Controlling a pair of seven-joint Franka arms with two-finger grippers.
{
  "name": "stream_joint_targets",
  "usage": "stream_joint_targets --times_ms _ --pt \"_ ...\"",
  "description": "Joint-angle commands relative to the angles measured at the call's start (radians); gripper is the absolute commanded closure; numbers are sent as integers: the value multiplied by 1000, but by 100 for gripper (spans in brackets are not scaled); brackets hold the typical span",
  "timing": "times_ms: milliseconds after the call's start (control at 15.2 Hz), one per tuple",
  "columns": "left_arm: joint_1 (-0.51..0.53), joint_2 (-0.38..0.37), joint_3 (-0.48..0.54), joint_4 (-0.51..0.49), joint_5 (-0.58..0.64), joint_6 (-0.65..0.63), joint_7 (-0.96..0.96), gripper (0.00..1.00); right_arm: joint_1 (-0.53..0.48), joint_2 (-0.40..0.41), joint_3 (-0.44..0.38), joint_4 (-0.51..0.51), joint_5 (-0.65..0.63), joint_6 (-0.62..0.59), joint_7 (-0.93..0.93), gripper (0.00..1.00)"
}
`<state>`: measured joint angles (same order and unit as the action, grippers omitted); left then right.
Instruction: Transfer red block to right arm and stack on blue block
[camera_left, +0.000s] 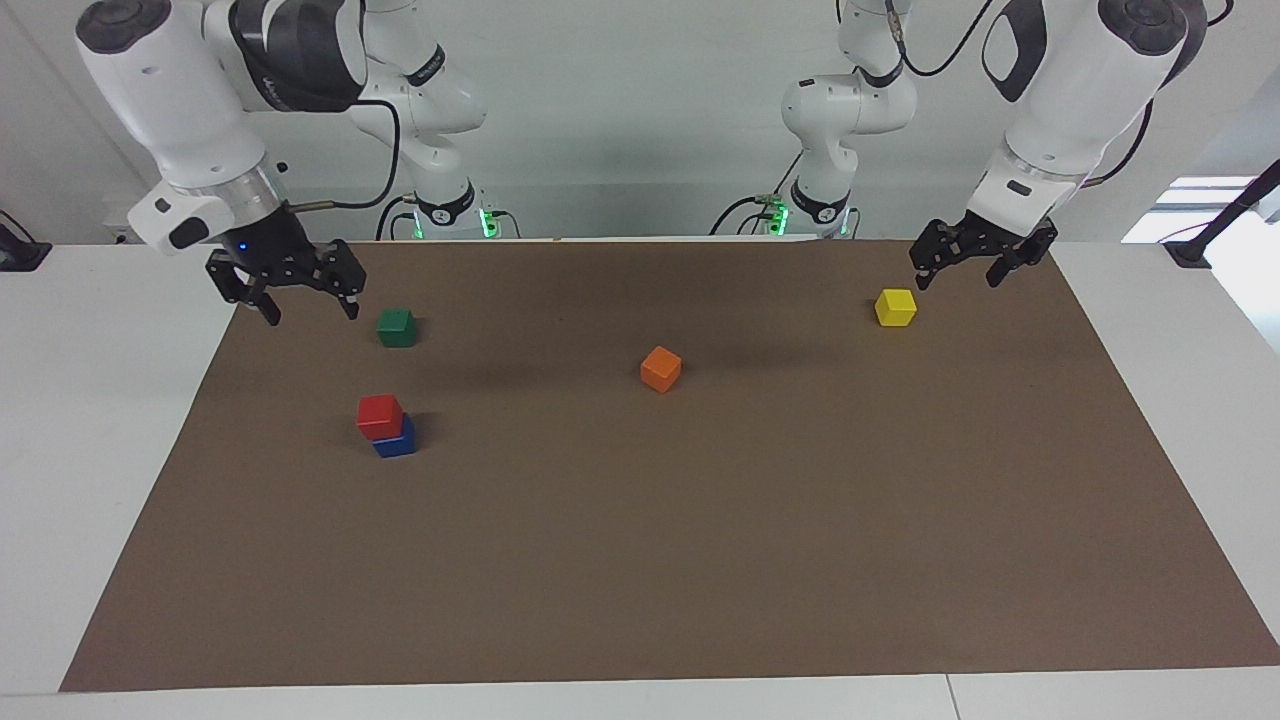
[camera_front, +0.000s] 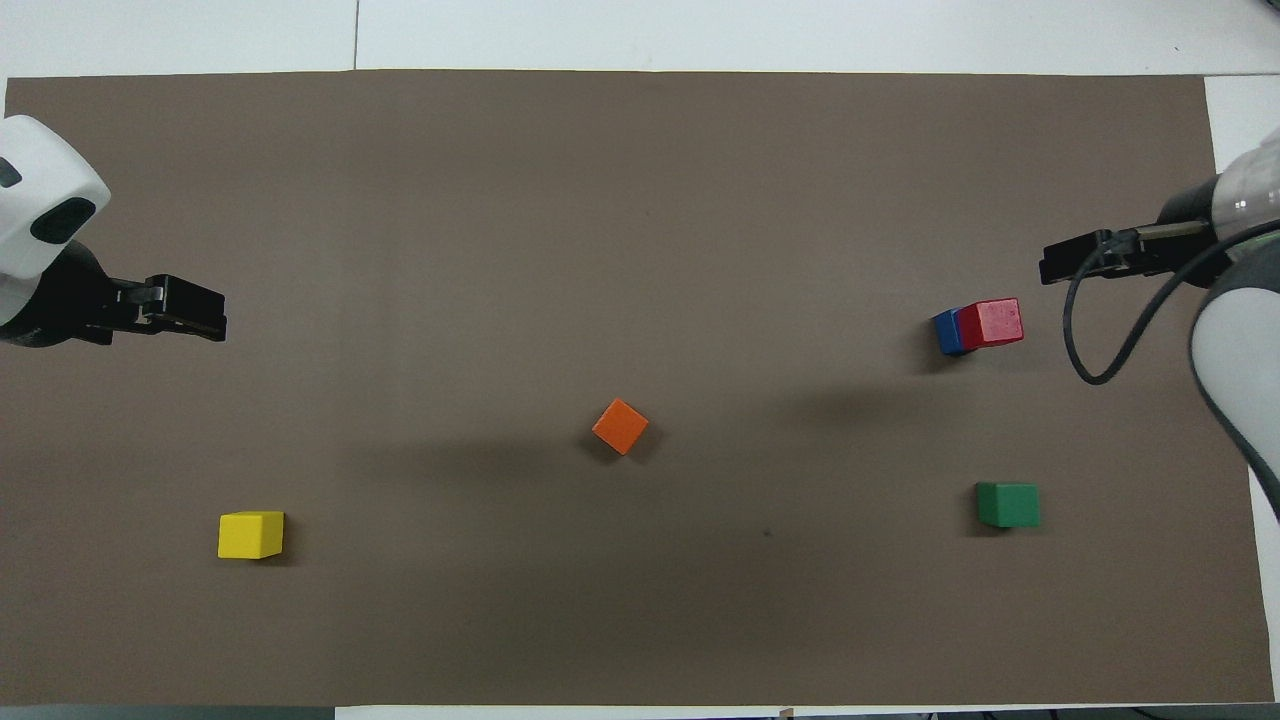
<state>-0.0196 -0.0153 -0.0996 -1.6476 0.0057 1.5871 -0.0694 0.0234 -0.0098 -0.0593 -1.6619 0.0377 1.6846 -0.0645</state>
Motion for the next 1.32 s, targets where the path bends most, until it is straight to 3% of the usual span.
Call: stream_joint_targets --times_ms 0,1253 --pt "-2 -14 6 -9 8 8 3 0 -20 16 7 53 13 -86 17 0" --pt "-2 -12 6 -11 8 8 3 0 -106 -10 18 60 -13 -109 17 0"
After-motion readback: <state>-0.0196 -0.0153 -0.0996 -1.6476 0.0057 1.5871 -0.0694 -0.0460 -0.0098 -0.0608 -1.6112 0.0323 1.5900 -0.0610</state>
